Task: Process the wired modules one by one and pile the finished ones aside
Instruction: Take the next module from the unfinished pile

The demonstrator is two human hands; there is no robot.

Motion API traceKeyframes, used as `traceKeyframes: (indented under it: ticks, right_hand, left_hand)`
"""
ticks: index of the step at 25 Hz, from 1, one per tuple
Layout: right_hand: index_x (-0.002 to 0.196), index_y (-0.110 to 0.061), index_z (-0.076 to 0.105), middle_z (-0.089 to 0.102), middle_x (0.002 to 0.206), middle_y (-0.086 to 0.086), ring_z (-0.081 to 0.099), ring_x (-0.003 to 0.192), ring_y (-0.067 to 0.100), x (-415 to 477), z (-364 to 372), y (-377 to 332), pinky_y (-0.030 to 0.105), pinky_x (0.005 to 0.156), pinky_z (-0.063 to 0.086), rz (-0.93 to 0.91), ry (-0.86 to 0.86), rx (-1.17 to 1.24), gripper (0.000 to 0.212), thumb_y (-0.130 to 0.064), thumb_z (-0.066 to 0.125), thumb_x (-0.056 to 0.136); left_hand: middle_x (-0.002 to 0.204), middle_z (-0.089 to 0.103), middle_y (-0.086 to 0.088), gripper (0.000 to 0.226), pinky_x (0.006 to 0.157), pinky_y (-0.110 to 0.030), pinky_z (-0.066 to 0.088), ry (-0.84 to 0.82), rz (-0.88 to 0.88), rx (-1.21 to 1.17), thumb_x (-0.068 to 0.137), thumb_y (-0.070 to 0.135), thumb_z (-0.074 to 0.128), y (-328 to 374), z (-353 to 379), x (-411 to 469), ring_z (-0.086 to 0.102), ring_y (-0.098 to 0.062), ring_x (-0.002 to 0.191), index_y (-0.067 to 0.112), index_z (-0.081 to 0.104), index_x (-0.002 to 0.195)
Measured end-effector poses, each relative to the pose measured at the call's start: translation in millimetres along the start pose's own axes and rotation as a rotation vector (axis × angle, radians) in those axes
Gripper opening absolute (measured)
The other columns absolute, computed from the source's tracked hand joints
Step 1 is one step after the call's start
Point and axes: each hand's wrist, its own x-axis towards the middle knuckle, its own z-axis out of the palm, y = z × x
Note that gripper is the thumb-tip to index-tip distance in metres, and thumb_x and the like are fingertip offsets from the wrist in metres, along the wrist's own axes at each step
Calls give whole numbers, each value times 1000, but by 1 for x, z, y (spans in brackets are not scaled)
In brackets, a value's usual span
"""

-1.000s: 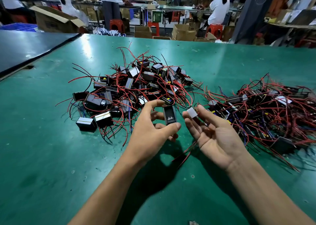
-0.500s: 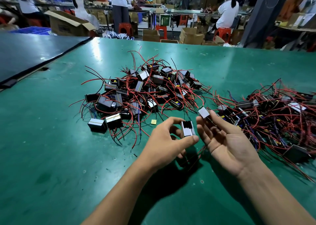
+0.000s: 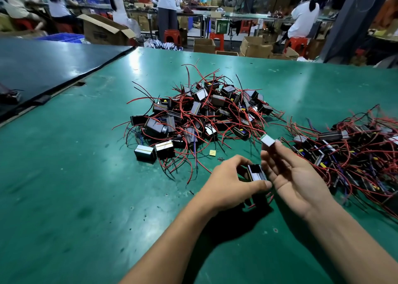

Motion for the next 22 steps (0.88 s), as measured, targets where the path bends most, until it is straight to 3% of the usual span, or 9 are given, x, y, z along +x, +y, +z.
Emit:
traceKeyframes:
  ticks: [2,4,7,11,16,20,22]
  right_hand:
    - [93,-6,66,72,72,3,70,61,8,5,8,-1,18,56,57,31,10,11,12,-17,63,92]
    - [94,-10,67,72,75,2,70,62,8,6,15,-1,18,53,55,1,-10,-42,13,-19,69,85]
    - [91,-18,72,73,78,0,70,68,11,4,18,1,18,56,54,-163,-85,-227,18,-22,75,73]
    - [88,-22,76,77,84,0,71,77,10,-6,9,12,17,69,54,-453,-110,-642,9,-14,78,83]
    - [87,-26,75,76,84,-8,72,76,6,-8,-4,13,17,72,53,-701,-60,-791,11,-16,78,86]
    - [90,-31,75,76,87,-13,73,80,10,-11,-6,23,30,73,57,-746,0,-830,14,-18,79,85]
    - [92,-31,74,74,92,-16,71,88,9,-11,-9,23,30,78,55,-806,9,-874,13,-20,78,86]
  left_hand:
    - [102,67,1,43,70,-36,60,21,-6,-59,77,30,82,1,-1,0,69,-24,74,24,58,111]
    - [100,65,0,42,60,-36,57,72,-9,-172,78,18,81,2,-3,0,64,-23,62,21,57,112]
    - [96,65,-3,46,66,-46,58,187,-18,-319,77,6,81,5,-8,2,65,-26,64,17,58,115]
    - [70,73,3,45,71,-48,61,199,20,-452,80,-4,75,7,-12,0,73,-27,71,21,58,114]
    - [105,68,-12,41,76,-32,61,151,80,-561,86,-9,63,10,-8,-1,74,-15,75,19,62,116]
    - [92,69,-5,32,70,-26,59,127,98,-601,91,-4,59,8,-3,0,71,-12,75,21,64,110]
    - [94,69,-7,30,72,-27,59,141,113,-611,92,-4,58,7,-1,1,71,-15,77,18,64,112]
